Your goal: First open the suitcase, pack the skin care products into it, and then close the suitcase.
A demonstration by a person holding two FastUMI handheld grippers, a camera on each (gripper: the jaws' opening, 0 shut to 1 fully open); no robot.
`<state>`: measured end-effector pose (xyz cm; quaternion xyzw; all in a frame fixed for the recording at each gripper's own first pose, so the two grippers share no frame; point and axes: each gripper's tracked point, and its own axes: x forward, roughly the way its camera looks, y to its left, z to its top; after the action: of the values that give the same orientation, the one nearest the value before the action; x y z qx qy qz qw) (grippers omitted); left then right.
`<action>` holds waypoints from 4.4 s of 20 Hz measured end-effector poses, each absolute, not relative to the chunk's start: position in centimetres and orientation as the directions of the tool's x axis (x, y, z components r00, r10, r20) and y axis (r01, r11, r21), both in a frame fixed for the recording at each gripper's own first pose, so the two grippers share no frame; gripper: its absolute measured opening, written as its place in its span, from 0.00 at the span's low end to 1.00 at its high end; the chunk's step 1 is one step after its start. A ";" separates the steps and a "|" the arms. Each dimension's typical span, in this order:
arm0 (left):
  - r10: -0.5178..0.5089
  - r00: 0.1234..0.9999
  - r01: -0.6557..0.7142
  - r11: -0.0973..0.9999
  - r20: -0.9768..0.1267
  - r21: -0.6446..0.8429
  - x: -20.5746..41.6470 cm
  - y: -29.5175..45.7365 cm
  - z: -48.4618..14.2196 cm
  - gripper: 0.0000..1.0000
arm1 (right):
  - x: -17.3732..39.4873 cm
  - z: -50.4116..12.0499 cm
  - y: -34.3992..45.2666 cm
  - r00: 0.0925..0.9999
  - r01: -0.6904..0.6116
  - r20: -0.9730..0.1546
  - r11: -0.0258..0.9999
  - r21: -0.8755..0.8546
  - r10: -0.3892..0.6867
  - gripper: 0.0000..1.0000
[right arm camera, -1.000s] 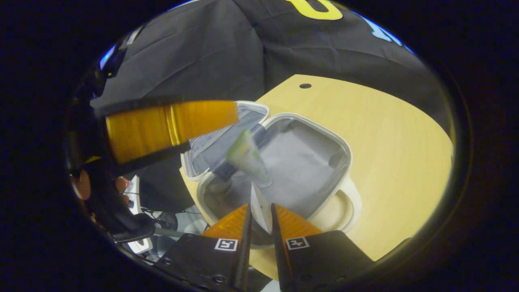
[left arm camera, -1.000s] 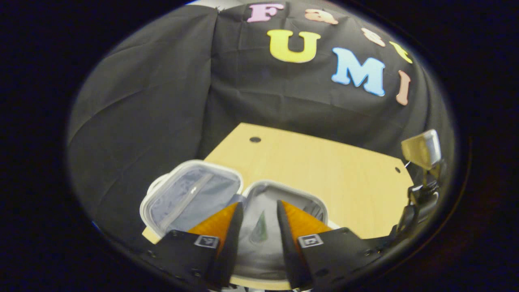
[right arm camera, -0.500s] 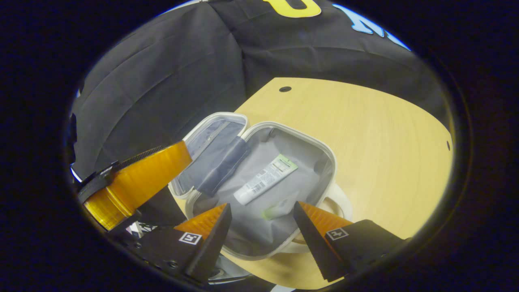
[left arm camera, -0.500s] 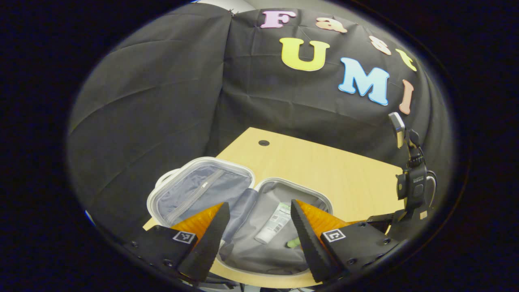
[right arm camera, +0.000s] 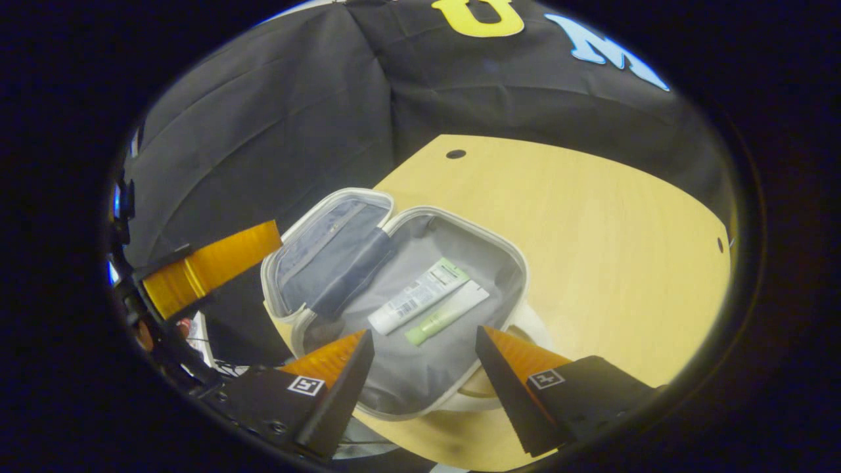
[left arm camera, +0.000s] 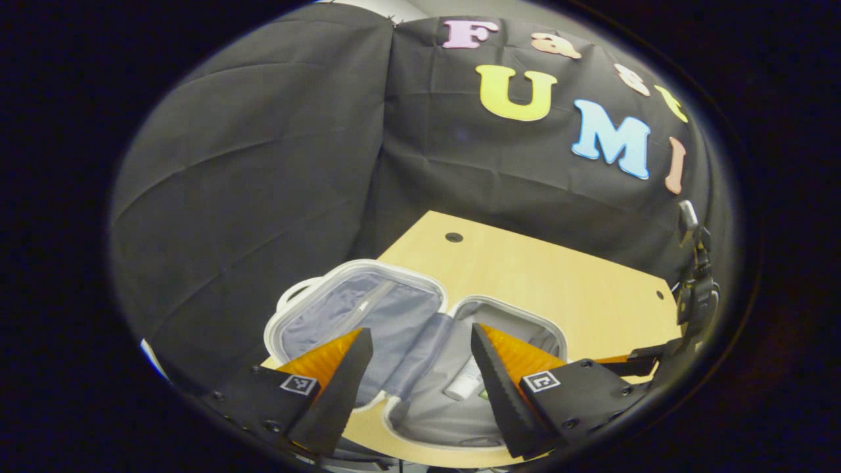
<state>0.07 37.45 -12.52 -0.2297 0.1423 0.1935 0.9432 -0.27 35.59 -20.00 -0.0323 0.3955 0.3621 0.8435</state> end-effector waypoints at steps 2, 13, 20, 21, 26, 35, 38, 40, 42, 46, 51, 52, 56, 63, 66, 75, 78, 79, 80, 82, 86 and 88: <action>0.342 0.853 -0.489 0.786 -0.395 -0.378 -0.7 41.6 -13.8 0.98 | -0.5 -19.8 34.2 0.431 -0.644 -0.680 0.730 0.229 0.593 0.96; 0.359 0.699 -0.694 0.549 -0.619 -0.465 -0.3 65.2 -25.1 0.98 | -0.3 -24.4 13.1 0.514 -0.250 -0.790 0.939 0.235 0.334 0.96; 0.204 0.677 -0.685 0.525 -0.707 -0.505 5.4 67.6 -33.1 0.98 | -0.6 -25.0 7.0 0.539 -0.034 -0.818 0.975 0.220 0.203 0.96; 0.167 0.669 -0.682 0.525 -0.725 -0.509 5.8 67.1 -34.2 0.98 | -1.3 -25.2 6.5 0.523 -0.035 -0.831 0.979 0.203 0.191 0.96; 0.128 0.665 -0.707 0.427 -0.736 -0.564 7.5 67.5 -37.1 0.98 | -3.6 -26.2 9.2 0.451 -0.119 -0.862 0.973 0.200 0.232 0.96; 0.043 0.725 -0.672 0.258 -0.687 -0.694 5.0 65.4 -35.1 0.26 | -4.8 -26.5 11.3 0.386 -0.204 -0.871 0.949 0.240 0.304 0.96; 0.090 0.728 -0.664 0.340 -0.679 -0.666 4.0 65.3 -32.5 0.26 | -4.4 -26.6 11.6 0.387 -0.193 -0.863 0.944 0.269 0.325 0.96; 0.111 0.755 -0.631 0.392 -0.646 -0.670 3.6 65.0 -30.4 0.26 | -4.4 -26.9 12.0 0.387 -0.202 -0.858 0.939 0.279 0.338 0.96; 0.115 0.792 -0.583 0.431 -0.599 -0.689 5.0 64.5 -28.4 0.30 | -4.5 -27.2 12.0 0.376 -0.218 -0.858 0.934 0.284 0.349 0.96; 0.133 0.736 -0.661 0.354 -0.664 -0.662 4.8 64.7 -30.2 0.08 | -5.5 -26.9 9.9 0.392 -0.228 -0.856 0.937 0.265 0.338 0.96; 0.102 0.701 -0.699 0.297 -0.706 -0.650 5.0 64.9 -32.5 0.32 | -6.4 -27.5 6.6 0.409 -0.112 -0.867 0.958 0.263 0.285 0.96; 0.087 0.702 -0.694 0.311 -0.707 -0.650 5.4 64.7 -33.3 0.34 | -6.6 -27.7 6.4 0.407 -0.092 -0.869 0.959 0.268 0.282 0.96; 0.063 0.699 -0.699 0.268 -0.712 -0.663 6.8 64.9 -35.0 0.22 | -7.3 -28.1 6.2 0.392 -0.078 -0.879 0.962 0.262 0.271 0.96; 0.059 0.843 -0.535 0.182 -0.534 -0.825 8.1 65.3 -33.1 0.08 | -7.3 -27.9 8.2 0.378 -0.147 -0.880 0.957 0.249 0.287 0.96; 0.028 0.875 -0.483 0.138 -0.484 -0.865 8.5 64.7 -33.2 0.08 | -7.2 -28.3 9.2 0.361 -0.183 -0.890 0.957 0.227 0.280 0.96; -0.003 0.998 -0.063 -0.141 -0.063 -0.988 9.4 64.2 -32.4 0.08 | -8.2 -28.7 9.4 0.334 -0.247 -0.912 0.956 0.159 0.238 0.95; -0.100 0.994 -0.053 -0.015 -0.051 -0.998 10.6 62.6 -31.1 0.02 | -8.7 -28.5 9.4 0.313 -0.212 -0.919 0.961 0.177 0.238 0.95; -0.130 0.989 -0.059 0.033 -0.063 -0.998 10.7 62.0 -30.2 0.02 | -8.6 -28.1 9.5 0.318 -0.208 -0.917 0.961 0.180 0.240 0.95; -0.167 0.984 -0.056 0.075 -0.068 -0.996 11.5 60.6 -29.2 0.08 | -8.3 -27.6 9.6 0.329 -0.204 -0.913 0.962 0.180 0.240 0.95; -0.216 0.974 -0.035 0.136 -0.064 -0.990 11.8 58.8 -26.4 0.08 | -8.0 -26.6 10.2 0.341 -0.198 -0.906 0.961 0.192 0.251 0.95; -0.238 0.971 0.052 0.263 -0.013 -0.963 11.1 56.7 -20.3 0.08 | -8.5 -25.9 11.4 0.322 -0.230 -0.908 0.952 0.201 0.269 0.95; -0.252 0.966 0.137 0.310 0.058 -0.941 10.4 55.1 -15.6 0.08 | -8.9 -25.7 12.1 0.317 -0.256 -0.909 0.947 0.194 0.272 0.95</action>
<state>10.40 55.07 -15.59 -0.5748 0.0500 -0.1206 0.8078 -8.90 12.09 -25.75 0.0071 0.5613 0.1626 0.8115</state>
